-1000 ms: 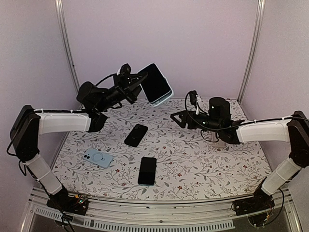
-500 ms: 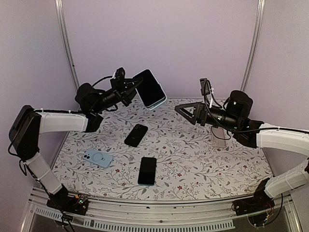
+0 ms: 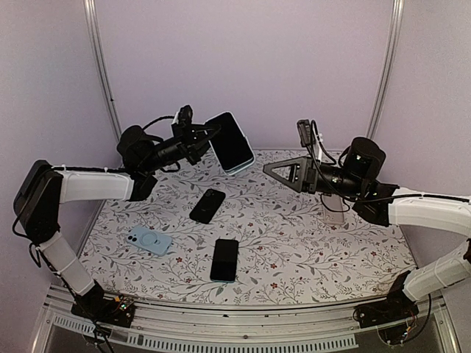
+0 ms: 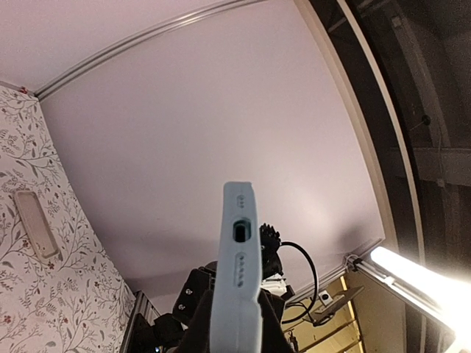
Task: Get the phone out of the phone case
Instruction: Remove the corner of the phone case from the bottom left corner of the phone case, then pass from the left arm to the right
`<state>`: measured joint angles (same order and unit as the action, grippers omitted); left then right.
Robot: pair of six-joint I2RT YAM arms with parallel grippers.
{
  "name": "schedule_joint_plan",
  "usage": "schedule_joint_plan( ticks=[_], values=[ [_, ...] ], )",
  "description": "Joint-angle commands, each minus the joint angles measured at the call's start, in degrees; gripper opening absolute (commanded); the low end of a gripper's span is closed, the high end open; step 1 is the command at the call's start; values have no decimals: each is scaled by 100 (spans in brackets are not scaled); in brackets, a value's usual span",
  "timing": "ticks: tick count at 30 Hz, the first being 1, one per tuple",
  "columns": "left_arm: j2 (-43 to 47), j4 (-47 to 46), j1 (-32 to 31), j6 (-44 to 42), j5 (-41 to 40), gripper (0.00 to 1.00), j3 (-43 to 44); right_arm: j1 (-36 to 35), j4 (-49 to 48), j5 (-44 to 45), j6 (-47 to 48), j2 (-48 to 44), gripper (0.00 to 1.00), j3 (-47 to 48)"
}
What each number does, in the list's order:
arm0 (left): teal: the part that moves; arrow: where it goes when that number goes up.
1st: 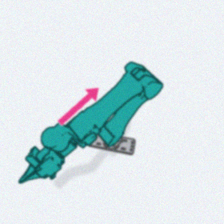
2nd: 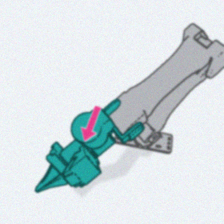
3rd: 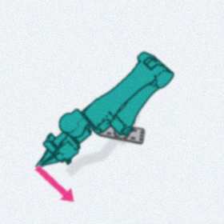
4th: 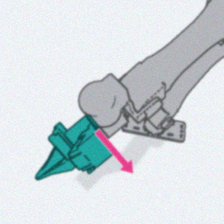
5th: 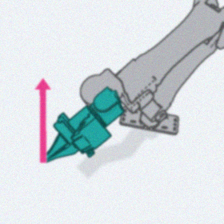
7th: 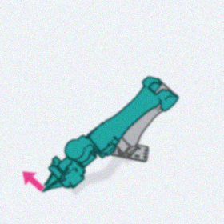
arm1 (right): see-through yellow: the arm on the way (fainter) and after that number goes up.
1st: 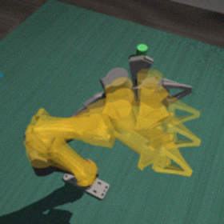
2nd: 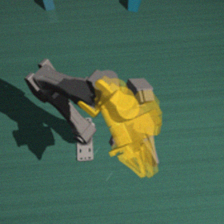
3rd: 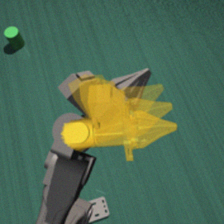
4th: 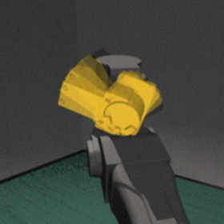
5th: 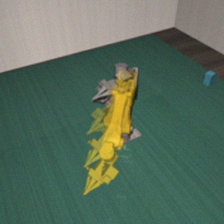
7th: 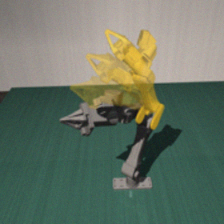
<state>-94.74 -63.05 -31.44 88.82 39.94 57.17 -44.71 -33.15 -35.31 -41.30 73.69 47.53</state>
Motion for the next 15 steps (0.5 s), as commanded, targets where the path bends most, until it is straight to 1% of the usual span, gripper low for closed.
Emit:
schedule_joint_plan(
  ticks=[1, 6, 15],
  values=[
    [254, -120, 59, -211, 18, 0, -21, -71, -337, -222, -209, 144, 80, 178],
    [261, -77, 58, -255, 82, 0, -21, -64, -740, -326, -517, 224, 77, 191],
    [256, -6, 59, -366, 217, 0, -6, -69, -904, -465, -725, 480, 77, 347]
  ],
)
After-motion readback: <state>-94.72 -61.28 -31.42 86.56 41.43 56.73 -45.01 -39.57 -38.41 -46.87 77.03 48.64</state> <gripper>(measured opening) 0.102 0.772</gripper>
